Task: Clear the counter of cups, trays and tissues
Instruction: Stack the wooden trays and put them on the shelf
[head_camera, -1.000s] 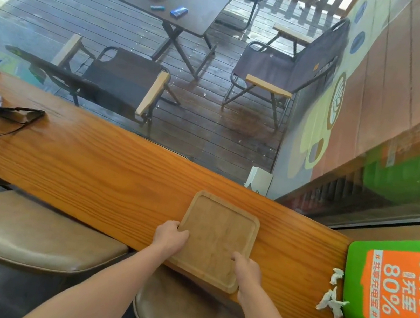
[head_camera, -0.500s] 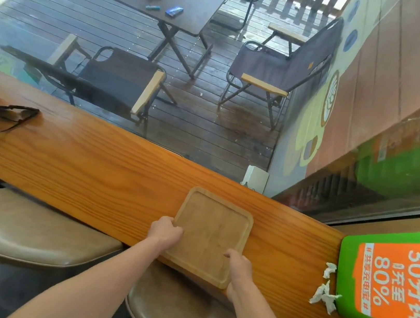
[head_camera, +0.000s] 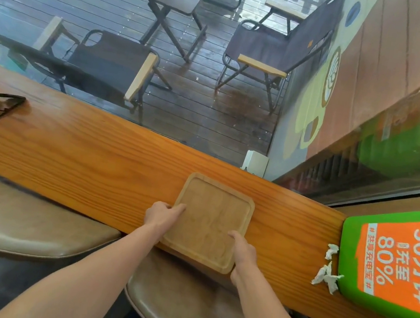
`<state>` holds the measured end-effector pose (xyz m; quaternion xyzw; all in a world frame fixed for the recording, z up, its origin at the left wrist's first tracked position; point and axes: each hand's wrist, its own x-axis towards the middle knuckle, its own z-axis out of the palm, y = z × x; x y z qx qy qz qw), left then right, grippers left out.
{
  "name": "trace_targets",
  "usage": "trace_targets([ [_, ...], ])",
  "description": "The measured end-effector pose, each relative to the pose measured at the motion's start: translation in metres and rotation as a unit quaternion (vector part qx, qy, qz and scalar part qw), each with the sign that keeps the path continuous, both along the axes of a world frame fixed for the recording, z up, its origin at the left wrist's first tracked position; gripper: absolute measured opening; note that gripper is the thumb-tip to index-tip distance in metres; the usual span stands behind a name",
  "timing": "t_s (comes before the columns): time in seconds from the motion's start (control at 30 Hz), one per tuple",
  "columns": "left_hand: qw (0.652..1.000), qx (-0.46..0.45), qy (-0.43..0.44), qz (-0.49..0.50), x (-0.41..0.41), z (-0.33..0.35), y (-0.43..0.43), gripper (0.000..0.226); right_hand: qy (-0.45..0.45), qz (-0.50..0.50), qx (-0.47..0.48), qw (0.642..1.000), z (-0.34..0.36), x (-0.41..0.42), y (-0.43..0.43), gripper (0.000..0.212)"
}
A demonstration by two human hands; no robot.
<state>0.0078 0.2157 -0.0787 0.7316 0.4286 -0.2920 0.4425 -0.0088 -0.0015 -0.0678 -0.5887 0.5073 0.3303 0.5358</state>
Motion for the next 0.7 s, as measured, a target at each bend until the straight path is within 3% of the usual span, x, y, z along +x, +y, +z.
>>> trace_targets([
  [0.17, 0.999, -0.019, 0.024, 0.032, -0.003, -0.008, -0.003, 0.083, -0.009, 0.001, -0.01, 1.0, -0.016, -0.007, -0.009, 0.098],
  [0.33, 0.996, -0.072, 0.05, -0.01, -0.007, -0.015, -0.019, 0.103, -0.022, 0.026, 0.0, 0.999, -0.021, -0.006, -0.017, 0.104],
  [0.47, 0.995, -0.094, 0.022, 0.018, -0.004, -0.01, -0.02, 0.098, -0.033, 0.049, 0.035, 0.998, -0.019, -0.004, -0.022, 0.112],
  [0.7, 0.995, -0.094, -0.038, 0.023, -0.011, 0.025, -0.031, 0.085, -0.101, 0.05, 0.059, 0.992, 0.011, -0.014, -0.031, 0.098],
])
